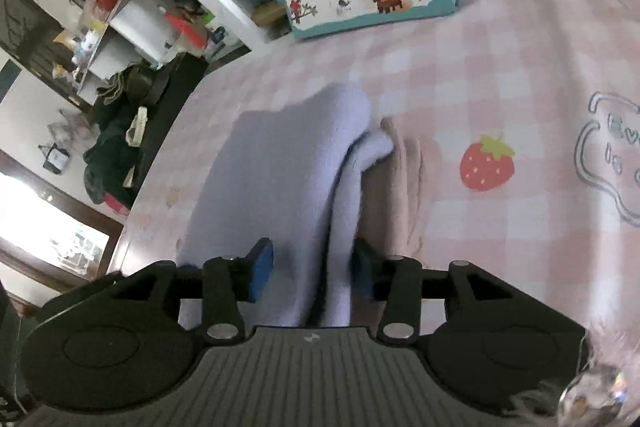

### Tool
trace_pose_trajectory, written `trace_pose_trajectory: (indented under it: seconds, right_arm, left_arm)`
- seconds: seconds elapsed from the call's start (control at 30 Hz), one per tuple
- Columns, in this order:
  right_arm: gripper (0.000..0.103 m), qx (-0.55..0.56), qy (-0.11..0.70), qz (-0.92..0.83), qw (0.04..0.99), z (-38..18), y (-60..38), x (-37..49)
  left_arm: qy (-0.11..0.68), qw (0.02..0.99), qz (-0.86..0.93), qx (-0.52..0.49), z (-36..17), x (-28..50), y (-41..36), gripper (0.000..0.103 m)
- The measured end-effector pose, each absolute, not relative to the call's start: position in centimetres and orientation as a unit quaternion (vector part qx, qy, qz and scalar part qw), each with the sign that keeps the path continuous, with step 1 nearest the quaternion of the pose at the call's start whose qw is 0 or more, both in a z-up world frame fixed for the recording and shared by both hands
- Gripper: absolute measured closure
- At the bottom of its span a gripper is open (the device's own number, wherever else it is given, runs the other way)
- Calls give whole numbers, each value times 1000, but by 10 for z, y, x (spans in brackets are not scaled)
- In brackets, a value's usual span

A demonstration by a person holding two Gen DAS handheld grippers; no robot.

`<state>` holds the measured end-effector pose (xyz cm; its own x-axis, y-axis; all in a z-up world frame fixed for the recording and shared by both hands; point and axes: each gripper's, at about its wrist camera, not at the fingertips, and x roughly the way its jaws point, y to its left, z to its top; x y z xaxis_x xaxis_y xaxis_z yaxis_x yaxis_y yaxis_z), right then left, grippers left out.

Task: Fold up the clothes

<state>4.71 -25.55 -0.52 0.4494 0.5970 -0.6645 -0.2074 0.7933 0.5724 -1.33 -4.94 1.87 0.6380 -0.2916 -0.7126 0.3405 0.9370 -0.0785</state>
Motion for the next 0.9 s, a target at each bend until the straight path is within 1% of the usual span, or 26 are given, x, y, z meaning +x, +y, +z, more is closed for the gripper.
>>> trace_pose_trajectory:
  seconds: [0.03,0.1,0.2,0.23,0.27,0.33,0.37,0.4,0.47,0.57,0.6,0.67,0.7,0.73,0.77,0.83,0.9]
  right_arm:
    - [85,198,466,247,826,-3,-252,49]
    - [87,143,442,265,845,11,-243,40]
    - [88,46,377,297,876,34,-227,17]
    - [88,20,363,300,882,37,-223,10]
    - [88,6,367,290,884,34,-221,10]
    - [85,15,410,259,874,13,-223,22]
    - [83,32,431,245,867,1,-226,29]
    - [83,66,441,239,863,-8,-232,35]
    - [83,112,447,238,855,-13,-242,39]
    - [81,112,450,241,853,-9,-244,38]
    - [78,111,450,241,853,-7,-245,37]
    - [70,111,450,236,854,-4,-246,33]
    - [61,112,451,232,854,-2,-248,30]
    - [56,113,452,232,854,1,-251,27]
    - [54,117,452,234,853,3,-254,22]
    - [41,124,455,237,849,7,-261,14]
    - [37,134,464,238,843,8,-268,8]
  left_arm:
    - [390,904,-173,22,20,-12,-48,39]
    - [394,903,-168,9,21,-10,-46,39]
    - [394,903,-169,9,21,-9,-44,39]
    - [395,903,-171,5,20,-9,-43,39]
    - [395,902,-174,3,20,-9,-42,38]
    - [395,901,-182,3,19,-8,-43,38]
    - [395,900,-182,6,19,-8,-45,38]
    - [394,901,-178,11,19,-8,-47,38]
    - [395,902,-175,18,20,-8,-49,38]
    - [395,902,-170,13,22,-9,-48,38]
    - [396,903,-167,9,24,-9,-48,38]
    - [393,907,-154,-4,32,-13,-46,38]
    - [386,910,-151,-11,36,-17,-45,38]
    - [379,913,-147,-18,41,-21,-44,38]
    - [374,916,-146,-22,44,-26,-43,38]
    - [368,919,-141,-29,49,-33,-42,38]
    - [371,919,-132,-30,52,-38,-41,37]
